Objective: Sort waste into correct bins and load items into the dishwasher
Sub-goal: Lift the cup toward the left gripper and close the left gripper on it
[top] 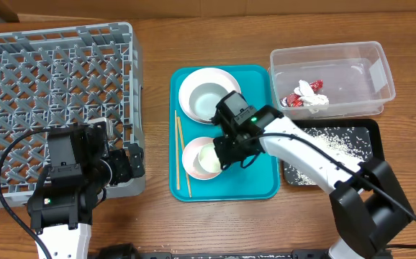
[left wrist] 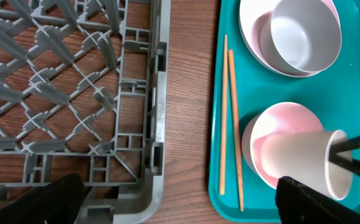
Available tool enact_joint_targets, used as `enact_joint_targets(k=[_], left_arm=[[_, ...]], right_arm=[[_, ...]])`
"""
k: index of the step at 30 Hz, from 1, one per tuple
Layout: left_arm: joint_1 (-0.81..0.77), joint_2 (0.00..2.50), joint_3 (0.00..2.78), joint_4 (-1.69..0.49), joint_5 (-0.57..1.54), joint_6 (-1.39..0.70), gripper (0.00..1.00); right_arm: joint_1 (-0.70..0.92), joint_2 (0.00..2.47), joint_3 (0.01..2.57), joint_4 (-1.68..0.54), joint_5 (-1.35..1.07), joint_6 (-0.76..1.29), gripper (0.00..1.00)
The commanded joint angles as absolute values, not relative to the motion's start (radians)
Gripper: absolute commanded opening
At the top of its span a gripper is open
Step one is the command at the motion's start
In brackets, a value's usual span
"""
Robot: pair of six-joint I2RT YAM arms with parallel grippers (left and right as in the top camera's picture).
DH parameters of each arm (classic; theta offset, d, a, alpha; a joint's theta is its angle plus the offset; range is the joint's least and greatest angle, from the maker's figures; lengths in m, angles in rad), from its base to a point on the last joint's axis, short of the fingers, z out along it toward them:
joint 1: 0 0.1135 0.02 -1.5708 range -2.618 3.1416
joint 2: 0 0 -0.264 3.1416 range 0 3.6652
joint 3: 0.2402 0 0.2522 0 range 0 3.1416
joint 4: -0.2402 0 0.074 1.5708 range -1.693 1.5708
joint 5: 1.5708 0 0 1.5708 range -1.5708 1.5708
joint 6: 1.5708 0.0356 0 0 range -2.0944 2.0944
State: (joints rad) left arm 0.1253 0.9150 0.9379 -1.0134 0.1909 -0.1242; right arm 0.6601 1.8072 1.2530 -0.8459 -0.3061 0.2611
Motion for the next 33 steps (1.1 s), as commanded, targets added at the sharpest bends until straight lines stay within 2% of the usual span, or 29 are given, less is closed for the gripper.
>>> enact_joint_targets(k=[1, 6, 12, 14, 17, 21, 27, 33], left_arm=[[0.131, 0.916, 0.958, -1.010, 0.204, -0.113, 1.00], [0.131, 0.916, 0.958, -1.011, 0.304, -0.113, 1.00], [0.125, 0.972, 0.958, -0.905, 0.647, 0.004, 1.00], [0.117, 1.030, 0.958, -0.817, 0.825, -0.012, 1.00], [0.117, 1.088, 0.958, -0.729, 0.937, -0.092, 1.00], [0.097, 1.176, 0.958, -0.507, 1.137, -0.173, 1.00], [-0.021, 1.266, 0.958, -0.266, 1.231, -0.271, 1.00], [-0.105, 1.282, 0.958, -0.081, 1.356, -0.309, 1.00]], right_arm=[[0.590, 1.715, 1.360, -0.893, -0.277, 0.262, 0.04], [0.476, 1.601, 1.380, -0.894, -0.318, 0.263, 0.04], [0.347, 1.574, 1.377, -0.899, -0.570, 0.249, 0.04], [0.326, 1.574, 1.374, -0.900, -0.720, 0.197, 0.04], [0.325, 1.574, 1.374, -0.899, -0.902, 0.118, 0.04], [0.325, 1.574, 1.374, -0.895, -1.022, 0.104, 0.04], [0.325, 1.574, 1.374, -0.838, -1.176, 0.104, 0.04], [0.325, 1.574, 1.374, -0.804, -1.232, 0.104, 0.04]])
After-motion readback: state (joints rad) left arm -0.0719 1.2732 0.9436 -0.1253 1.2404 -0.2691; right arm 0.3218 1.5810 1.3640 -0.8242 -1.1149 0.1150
